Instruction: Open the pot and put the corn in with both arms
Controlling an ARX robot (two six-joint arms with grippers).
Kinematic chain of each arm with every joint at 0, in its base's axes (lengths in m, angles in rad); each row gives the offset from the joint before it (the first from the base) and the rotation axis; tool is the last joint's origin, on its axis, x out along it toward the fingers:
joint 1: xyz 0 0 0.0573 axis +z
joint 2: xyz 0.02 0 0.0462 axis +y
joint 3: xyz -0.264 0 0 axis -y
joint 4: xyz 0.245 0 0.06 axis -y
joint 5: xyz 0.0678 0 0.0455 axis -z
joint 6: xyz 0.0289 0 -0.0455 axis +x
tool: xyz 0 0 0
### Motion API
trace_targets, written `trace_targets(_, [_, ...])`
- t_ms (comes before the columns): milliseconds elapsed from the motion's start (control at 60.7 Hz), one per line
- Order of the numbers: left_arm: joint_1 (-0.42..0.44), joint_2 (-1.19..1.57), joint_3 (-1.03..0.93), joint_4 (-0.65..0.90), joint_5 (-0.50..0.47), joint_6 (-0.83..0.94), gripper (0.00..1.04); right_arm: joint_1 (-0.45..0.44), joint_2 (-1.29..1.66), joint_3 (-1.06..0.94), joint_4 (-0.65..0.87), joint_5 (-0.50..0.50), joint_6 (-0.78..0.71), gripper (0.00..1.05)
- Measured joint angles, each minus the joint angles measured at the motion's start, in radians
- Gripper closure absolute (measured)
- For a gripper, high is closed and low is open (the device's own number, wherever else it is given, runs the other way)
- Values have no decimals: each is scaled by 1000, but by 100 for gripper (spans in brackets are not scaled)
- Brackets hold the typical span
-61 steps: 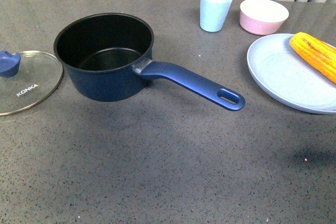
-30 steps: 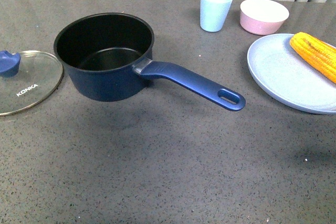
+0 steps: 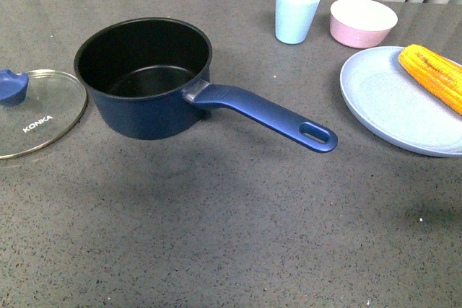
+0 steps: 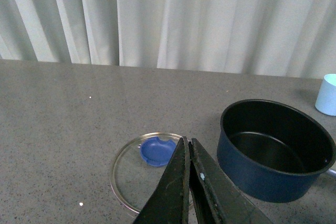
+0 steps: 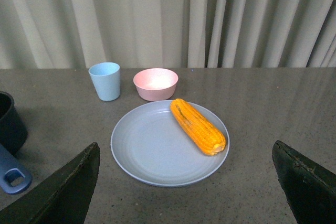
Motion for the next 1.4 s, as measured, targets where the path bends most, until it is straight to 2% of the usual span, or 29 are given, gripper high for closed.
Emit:
trace_targets(428, [0,-261,0,-245,0,0,103,0,0,0,0,0,0,9])
trace_targets(1004, [0,-438,0,-421,0,0,103,0,0,0,0,0,0,9])
trace_targets(1120, [0,-572,0,-584,0,0,103,0,0,0,0,0,0,9])
trace_targets(1400, [0,-602,0,-601,0,0,103,0,0,0,0,0,0,9])
